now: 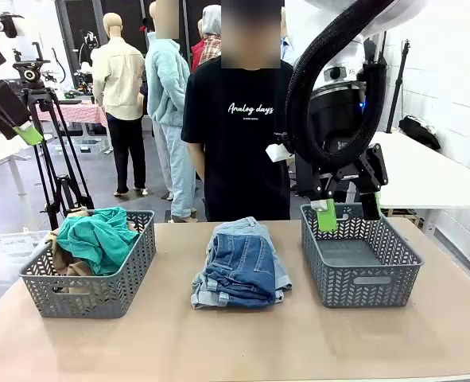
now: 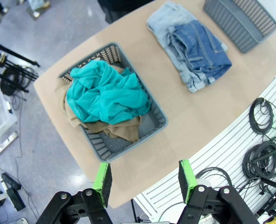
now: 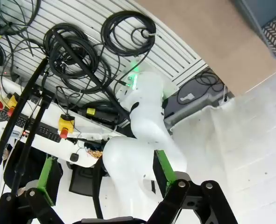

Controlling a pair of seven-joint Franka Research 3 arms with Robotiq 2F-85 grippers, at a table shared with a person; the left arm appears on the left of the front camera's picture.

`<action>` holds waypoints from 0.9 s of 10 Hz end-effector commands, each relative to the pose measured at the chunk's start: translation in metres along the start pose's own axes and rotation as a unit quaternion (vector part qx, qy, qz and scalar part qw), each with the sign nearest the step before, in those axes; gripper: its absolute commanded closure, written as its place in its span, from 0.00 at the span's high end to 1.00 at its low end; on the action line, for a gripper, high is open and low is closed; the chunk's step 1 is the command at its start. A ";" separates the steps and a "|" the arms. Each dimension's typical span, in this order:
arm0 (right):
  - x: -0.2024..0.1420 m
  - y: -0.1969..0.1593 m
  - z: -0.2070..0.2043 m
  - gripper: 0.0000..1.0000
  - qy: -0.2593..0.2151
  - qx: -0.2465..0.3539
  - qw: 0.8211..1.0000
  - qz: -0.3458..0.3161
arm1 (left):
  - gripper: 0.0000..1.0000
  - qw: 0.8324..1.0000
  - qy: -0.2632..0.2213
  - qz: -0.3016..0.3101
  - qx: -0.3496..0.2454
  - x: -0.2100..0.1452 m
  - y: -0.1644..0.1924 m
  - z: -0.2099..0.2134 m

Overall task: Sort the tops and bottoms.
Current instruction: Lift clothes from the center of the table with your left hand.

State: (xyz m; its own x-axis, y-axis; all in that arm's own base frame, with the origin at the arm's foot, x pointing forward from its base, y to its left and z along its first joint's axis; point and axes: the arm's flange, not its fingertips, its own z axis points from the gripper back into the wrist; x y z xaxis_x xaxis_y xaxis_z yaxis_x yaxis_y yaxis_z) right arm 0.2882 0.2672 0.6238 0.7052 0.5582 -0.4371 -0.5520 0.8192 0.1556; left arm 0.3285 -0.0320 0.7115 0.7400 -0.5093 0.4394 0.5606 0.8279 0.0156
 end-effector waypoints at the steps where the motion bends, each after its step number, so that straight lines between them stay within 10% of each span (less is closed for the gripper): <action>1: -0.001 -0.045 -0.006 1.00 -0.020 -0.016 0.999 0.031 | 0.75 1.000 0.002 0.000 -0.001 -0.001 0.000 0.001; 4: -0.023 -0.080 -0.033 1.00 -0.062 -0.063 0.996 0.032 | 0.75 1.000 0.002 0.000 -0.001 -0.001 0.000 0.001; 9: -0.060 -0.066 -0.033 1.00 -0.262 -0.131 0.955 -0.042 | 0.75 1.000 0.002 0.000 -0.001 -0.001 0.000 0.001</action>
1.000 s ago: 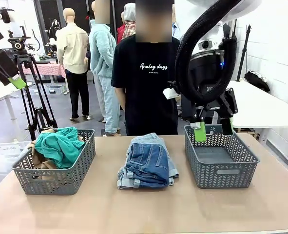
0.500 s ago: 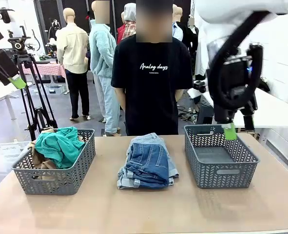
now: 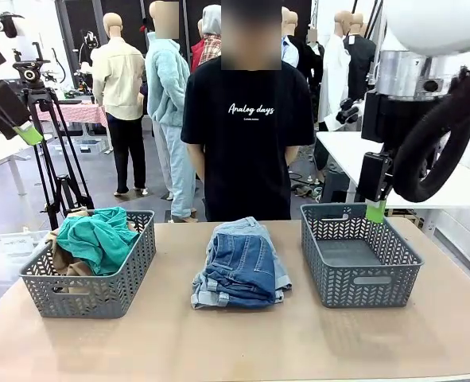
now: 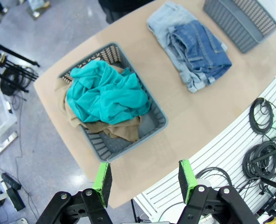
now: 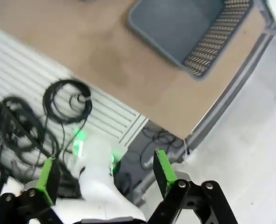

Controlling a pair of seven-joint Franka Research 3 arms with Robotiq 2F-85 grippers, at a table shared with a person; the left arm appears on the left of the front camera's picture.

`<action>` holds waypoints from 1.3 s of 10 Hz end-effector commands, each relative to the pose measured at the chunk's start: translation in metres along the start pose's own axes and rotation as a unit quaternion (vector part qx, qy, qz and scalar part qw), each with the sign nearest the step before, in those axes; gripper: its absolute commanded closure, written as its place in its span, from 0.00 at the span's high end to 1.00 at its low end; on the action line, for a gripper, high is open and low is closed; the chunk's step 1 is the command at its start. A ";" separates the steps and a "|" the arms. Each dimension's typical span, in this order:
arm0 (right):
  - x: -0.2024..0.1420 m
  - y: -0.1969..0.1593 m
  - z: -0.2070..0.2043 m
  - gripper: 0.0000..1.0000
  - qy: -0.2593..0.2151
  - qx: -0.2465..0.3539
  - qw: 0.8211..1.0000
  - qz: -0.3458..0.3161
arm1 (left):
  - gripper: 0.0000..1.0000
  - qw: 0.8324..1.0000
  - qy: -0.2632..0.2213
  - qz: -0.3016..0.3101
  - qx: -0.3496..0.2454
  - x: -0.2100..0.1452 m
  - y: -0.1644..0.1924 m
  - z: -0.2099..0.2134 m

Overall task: Sort the tops and bottoms.
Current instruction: Lift clothes from the center of the table with your left hand.

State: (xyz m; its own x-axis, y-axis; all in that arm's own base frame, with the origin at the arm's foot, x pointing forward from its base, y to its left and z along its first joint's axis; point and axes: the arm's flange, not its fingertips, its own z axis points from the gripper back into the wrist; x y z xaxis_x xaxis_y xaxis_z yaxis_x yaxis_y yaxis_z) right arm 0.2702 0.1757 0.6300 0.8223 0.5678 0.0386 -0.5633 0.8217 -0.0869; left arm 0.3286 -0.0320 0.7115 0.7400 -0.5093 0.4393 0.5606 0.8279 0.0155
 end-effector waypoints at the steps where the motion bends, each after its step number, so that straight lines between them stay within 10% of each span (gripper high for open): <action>1: -0.002 0.002 -0.020 1.00 -0.029 -0.010 0.999 -0.029 | 0.75 1.000 0.002 0.000 -0.001 -0.001 0.000 0.001; 6: -0.004 0.000 -0.006 1.00 -0.027 -0.003 0.999 -0.026 | 0.75 1.000 0.002 0.000 -0.001 -0.001 0.000 0.001; 9: 0.001 -0.019 -0.027 1.00 -0.178 -0.049 0.982 0.040 | 0.75 1.000 0.002 0.000 -0.001 -0.001 0.000 0.001; 13: -0.011 -0.044 -0.048 1.00 -0.248 0.030 0.967 0.056 | 0.75 1.000 0.002 0.000 -0.001 -0.001 0.000 0.001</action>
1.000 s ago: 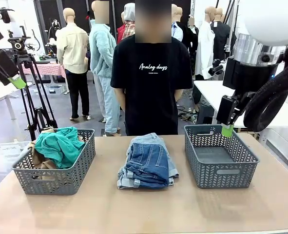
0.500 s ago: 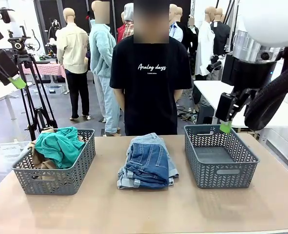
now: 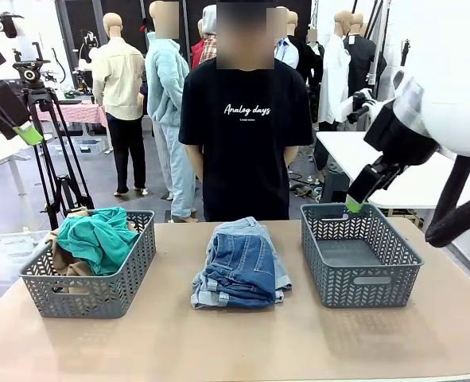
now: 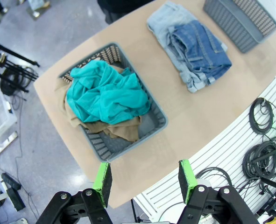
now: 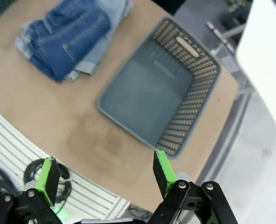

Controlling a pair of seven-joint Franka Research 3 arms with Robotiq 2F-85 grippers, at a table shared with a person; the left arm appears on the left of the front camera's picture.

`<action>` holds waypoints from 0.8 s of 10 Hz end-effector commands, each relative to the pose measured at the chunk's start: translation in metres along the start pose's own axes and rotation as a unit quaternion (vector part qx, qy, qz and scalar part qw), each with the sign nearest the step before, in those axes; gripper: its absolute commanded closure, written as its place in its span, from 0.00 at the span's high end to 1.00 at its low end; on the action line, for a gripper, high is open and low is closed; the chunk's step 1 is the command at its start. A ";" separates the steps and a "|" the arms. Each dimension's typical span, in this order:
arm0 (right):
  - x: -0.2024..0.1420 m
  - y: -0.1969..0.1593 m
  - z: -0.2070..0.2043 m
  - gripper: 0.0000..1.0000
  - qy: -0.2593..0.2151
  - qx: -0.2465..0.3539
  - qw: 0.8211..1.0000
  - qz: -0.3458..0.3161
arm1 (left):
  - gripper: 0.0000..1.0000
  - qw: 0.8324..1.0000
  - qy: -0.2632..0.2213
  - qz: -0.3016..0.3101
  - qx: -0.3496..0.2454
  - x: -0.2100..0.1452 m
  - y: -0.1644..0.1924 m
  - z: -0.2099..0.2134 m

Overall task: Sort the tops and bottoms.
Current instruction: Lift clothes from the center of the table with your left hand.

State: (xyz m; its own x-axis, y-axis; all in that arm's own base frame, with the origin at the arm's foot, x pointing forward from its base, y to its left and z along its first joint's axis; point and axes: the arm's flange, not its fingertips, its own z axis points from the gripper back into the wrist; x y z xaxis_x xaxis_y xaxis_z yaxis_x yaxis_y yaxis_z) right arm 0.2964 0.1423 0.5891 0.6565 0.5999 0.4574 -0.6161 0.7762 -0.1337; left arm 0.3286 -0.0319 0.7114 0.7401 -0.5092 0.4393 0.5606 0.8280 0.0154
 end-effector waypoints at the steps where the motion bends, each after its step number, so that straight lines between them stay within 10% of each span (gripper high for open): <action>1: -0.019 -0.010 0.005 1.00 -0.045 0.064 0.997 -0.010 | 0.75 1.000 0.002 0.000 -0.001 -0.001 0.000 0.001; 8: -0.008 -0.007 0.001 1.00 -0.018 0.026 0.999 -0.008 | 0.75 0.991 0.024 -0.002 -0.129 -0.015 -0.037 -0.128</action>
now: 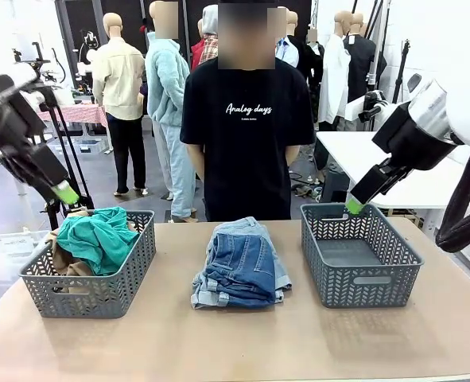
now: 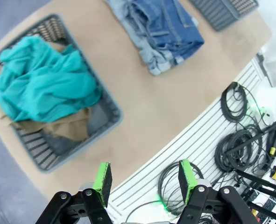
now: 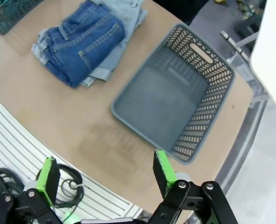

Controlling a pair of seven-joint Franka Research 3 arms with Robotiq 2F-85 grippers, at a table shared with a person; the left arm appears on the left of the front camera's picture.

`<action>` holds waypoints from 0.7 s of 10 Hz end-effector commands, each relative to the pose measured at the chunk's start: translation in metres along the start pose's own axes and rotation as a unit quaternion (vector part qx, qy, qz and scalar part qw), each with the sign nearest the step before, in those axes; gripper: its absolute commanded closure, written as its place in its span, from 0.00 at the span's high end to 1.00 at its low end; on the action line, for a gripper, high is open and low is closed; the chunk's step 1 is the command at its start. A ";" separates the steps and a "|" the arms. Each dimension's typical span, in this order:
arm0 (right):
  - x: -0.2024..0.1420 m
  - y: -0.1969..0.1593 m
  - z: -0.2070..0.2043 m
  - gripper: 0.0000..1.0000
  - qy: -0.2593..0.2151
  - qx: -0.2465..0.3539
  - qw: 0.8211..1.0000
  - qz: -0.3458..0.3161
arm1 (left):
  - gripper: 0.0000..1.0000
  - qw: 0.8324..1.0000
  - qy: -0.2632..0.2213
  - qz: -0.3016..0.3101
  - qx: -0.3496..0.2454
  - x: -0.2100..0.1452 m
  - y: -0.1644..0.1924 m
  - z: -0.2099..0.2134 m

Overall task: Sort the tops and bottoms.
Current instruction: Lift clothes from the center of the table with your left hand.

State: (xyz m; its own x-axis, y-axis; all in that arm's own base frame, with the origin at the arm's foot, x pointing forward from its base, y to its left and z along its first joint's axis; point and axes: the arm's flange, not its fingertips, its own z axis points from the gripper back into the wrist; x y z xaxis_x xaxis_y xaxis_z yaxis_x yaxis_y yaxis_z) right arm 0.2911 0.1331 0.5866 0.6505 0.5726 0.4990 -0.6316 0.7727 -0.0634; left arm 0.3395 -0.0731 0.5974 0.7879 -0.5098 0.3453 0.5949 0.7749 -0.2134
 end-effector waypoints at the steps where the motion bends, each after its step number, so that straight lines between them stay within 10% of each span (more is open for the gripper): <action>1: 0.003 -0.003 -0.001 1.00 0.004 -0.008 1.000 0.003 | 0.75 0.999 -0.038 -0.035 -0.012 0.014 -0.004 -0.020; 7: 0.003 -0.003 -0.001 1.00 0.004 -0.008 1.000 0.003 | 0.75 1.000 -0.013 -0.020 0.004 0.018 -0.008 -0.030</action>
State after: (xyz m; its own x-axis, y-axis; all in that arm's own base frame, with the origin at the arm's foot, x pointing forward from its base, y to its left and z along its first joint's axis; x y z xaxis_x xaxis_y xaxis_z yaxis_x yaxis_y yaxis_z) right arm 0.2915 0.1324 0.5869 0.6518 0.5708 0.4992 -0.6293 0.7745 -0.0640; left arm 0.3539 -0.0971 0.5842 0.7514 -0.5279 0.3959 0.6283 0.7557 -0.1848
